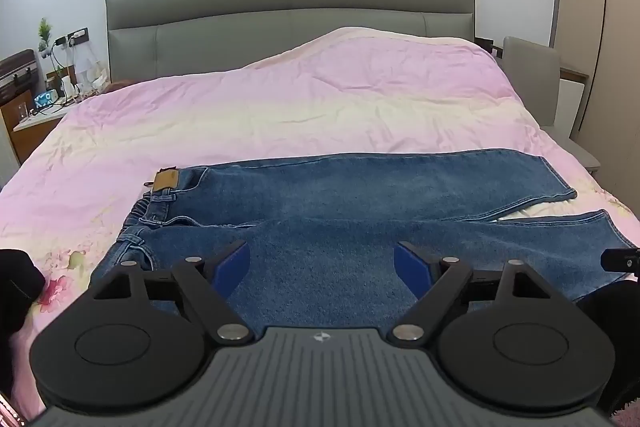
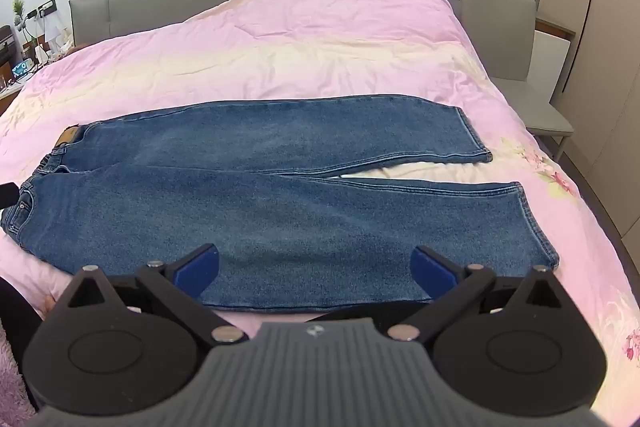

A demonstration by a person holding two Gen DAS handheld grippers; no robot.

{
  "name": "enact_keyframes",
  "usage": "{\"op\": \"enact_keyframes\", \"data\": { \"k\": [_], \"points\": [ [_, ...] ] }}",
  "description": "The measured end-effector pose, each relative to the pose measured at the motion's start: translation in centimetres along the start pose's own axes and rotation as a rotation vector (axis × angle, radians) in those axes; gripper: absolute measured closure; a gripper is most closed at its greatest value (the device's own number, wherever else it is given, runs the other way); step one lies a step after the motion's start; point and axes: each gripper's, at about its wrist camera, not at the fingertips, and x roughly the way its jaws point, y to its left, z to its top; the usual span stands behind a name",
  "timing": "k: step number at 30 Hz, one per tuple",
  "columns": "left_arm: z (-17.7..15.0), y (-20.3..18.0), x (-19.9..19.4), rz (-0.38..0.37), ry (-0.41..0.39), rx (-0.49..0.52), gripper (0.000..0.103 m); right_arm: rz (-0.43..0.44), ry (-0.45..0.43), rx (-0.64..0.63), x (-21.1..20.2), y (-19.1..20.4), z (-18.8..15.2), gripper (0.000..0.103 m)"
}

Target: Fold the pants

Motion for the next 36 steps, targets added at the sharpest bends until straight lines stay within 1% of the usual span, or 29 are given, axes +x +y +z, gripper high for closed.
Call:
{"op": "enact_keyframes", "data": {
  "k": [5, 6, 11, 13, 17, 24, 36],
  "points": [
    [0.09, -0.19, -0.36, 0.001, -0.015, 0.002, 0.007, 0.002, -0.002, -0.003, -0.1, 0.22, 0.21, 0.005],
    [-0.35, 0.07, -0.07, -0.004, 0.0, 0.0, 0.007, 0.0, -0.001, -0.002, -0.01, -0.39, -0.33, 0.005],
    [-0.45, -0.15, -0.14, 0.004, -0.001, -0.001, 0.008, -0.001, -0.004, 0.011, -0.29, -0.76, -0.51, 0.005],
    [-0.54, -0.22, -0.32, 0.011, -0.009, 0.004, 0.008, -0.007, 0.001, 0.021, -0.26, -0.34, -0.26, 0.005],
    [-0.22, -0.36, -0.25, 0.013, -0.005, 0.024, 0.015, -0.008, 0.007, 0.029, -0.22, -0.44, -0.26, 0.005],
    [-0.33, -0.16, -0.04, -0.006, 0.009, 0.018, 0.016, -0.005, 0.01, 0.034, -0.21, -0.38, -0.18, 0.005],
    [-0.37, -0.31, 0.07, -0.001, 0.013, 0.018, 0.017, -0.01, 0.019, 0.038, 0.02, -0.37, -0.07, 0.005]
  ]
}}
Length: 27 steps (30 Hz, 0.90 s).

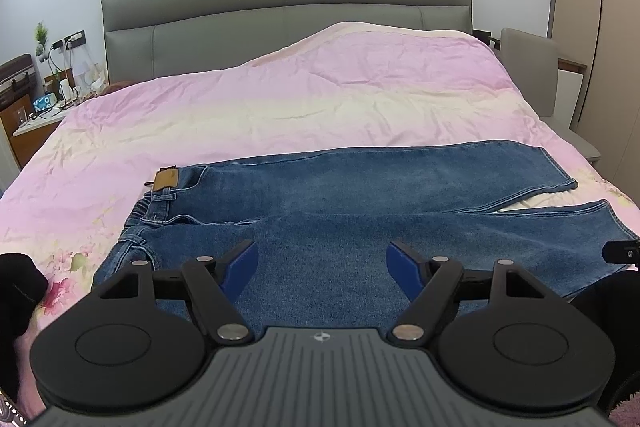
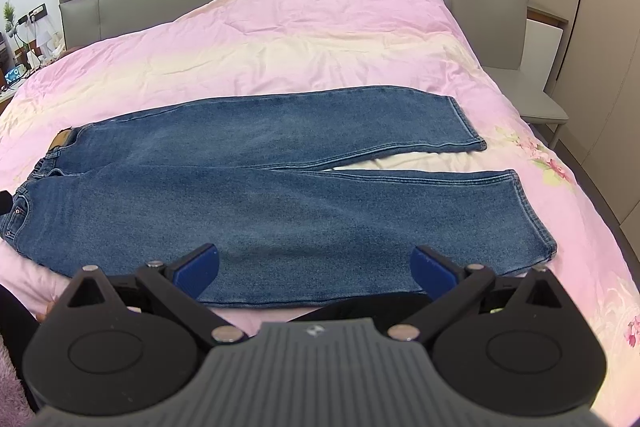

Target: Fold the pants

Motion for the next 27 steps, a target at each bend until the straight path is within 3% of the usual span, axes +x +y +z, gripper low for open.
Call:
{"op": "enact_keyframes", "data": {
  "k": [27],
  "points": [
    [0.22, -0.72, 0.29, -0.025, 0.002, 0.015, 0.017, -0.022, 0.002, 0.042, -0.54, -0.67, -0.09, 0.005]
  ]
}}
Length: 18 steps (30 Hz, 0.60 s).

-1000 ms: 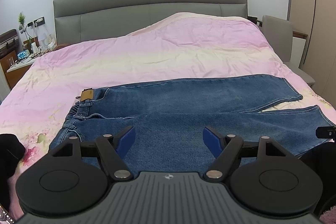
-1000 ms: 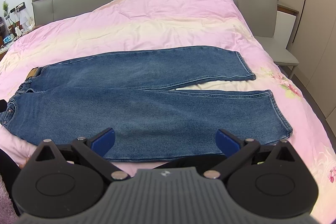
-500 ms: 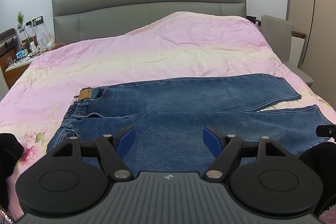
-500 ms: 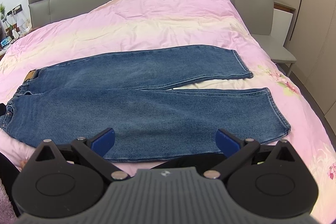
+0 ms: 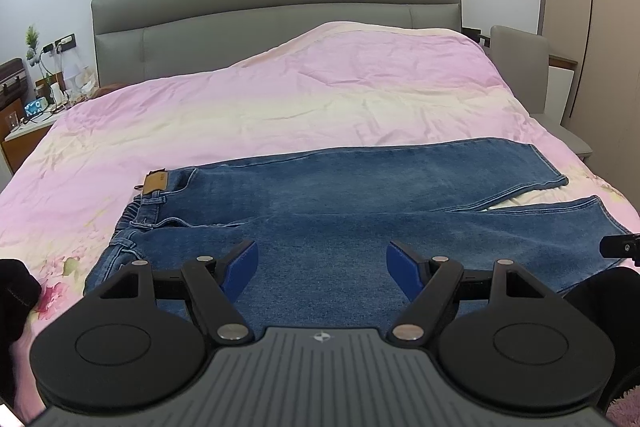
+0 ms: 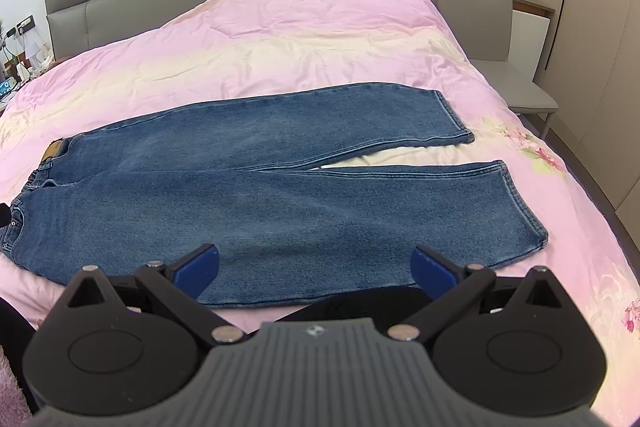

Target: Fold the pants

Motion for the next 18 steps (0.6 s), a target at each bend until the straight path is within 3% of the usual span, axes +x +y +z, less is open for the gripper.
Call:
{"op": "enact_keyframes", "data": {
  "k": [18],
  "points": [
    [0.01, -0.34, -0.31, 0.001, -0.002, 0.015, 0.016, -0.012, 0.004, 0.004, -0.08, -0.31, 0.17, 0.005]
  ]
}}
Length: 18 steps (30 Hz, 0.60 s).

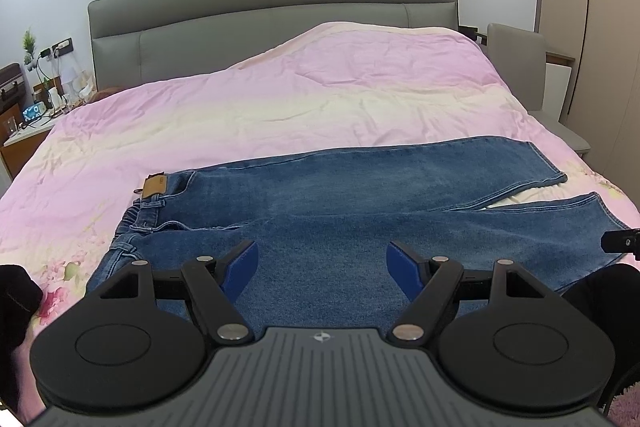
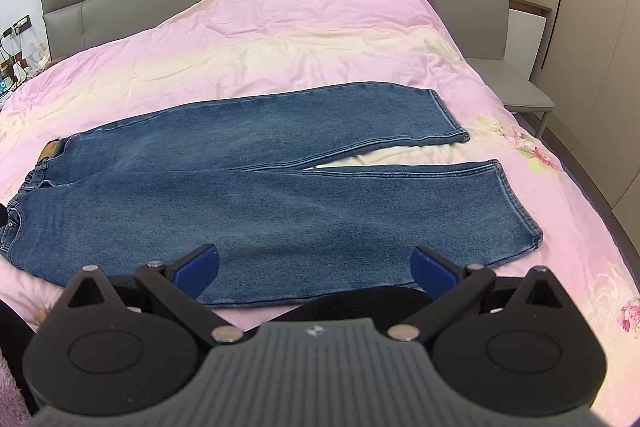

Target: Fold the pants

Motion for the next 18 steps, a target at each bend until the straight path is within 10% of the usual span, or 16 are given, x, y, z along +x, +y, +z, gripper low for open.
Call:
{"op": "enact_keyframes", "data": {
  "k": [18],
  "points": [
    [0.0, 1.9, 0.1, -0.018, 0.009, 0.064, 0.017, -0.008, -0.017, -0.026, 0.3, -0.6, -0.1, 0.005]
  ]
}}
